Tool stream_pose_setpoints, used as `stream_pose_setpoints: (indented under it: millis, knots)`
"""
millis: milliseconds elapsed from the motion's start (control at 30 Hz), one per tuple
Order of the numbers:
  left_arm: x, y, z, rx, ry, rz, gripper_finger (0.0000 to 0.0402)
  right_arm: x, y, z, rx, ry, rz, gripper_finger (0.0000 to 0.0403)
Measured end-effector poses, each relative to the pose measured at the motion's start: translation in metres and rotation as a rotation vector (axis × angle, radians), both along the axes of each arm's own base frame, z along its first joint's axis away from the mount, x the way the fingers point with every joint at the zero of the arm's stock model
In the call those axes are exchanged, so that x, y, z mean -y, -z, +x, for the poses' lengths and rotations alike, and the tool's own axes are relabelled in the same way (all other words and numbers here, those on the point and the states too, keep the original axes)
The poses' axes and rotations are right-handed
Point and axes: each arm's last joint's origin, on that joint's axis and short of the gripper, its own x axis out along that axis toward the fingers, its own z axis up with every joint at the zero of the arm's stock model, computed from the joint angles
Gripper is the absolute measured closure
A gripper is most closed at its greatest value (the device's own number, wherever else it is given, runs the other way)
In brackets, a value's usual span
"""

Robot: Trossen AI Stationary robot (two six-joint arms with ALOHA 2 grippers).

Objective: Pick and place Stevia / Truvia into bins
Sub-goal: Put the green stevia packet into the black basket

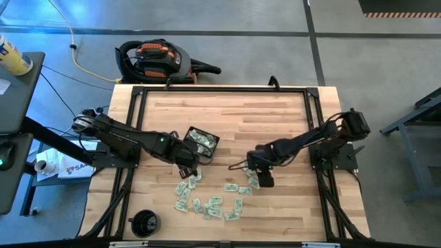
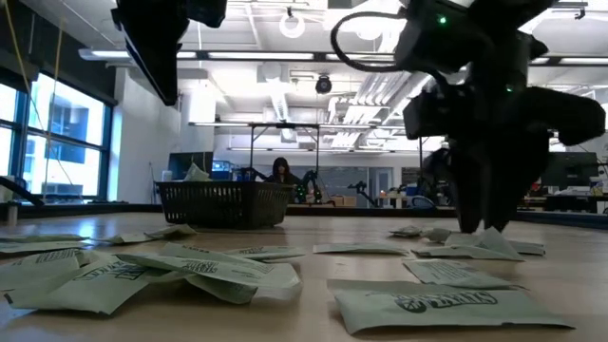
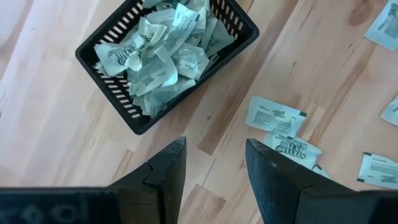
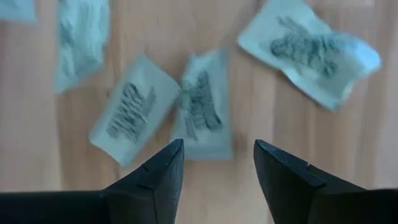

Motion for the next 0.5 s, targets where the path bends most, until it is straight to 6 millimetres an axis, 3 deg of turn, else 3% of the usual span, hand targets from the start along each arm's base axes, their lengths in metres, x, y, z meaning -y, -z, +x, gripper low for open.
stream_pose_setpoints:
  millis: [300, 500]
  knots:
    - [0.0, 0.0, 0.0, 0.001, 0.002, 0.005, 0.0202, -0.009, 0.014, -0.008, 0.077, 0.106, -0.06, 0.0231]
    - [0.0, 0.0, 0.0, 0.001, 0.002, 0.006, 0.0202, -0.003, 0.017, -0.01, 0.085, 0.159, -0.159, 0.0293]
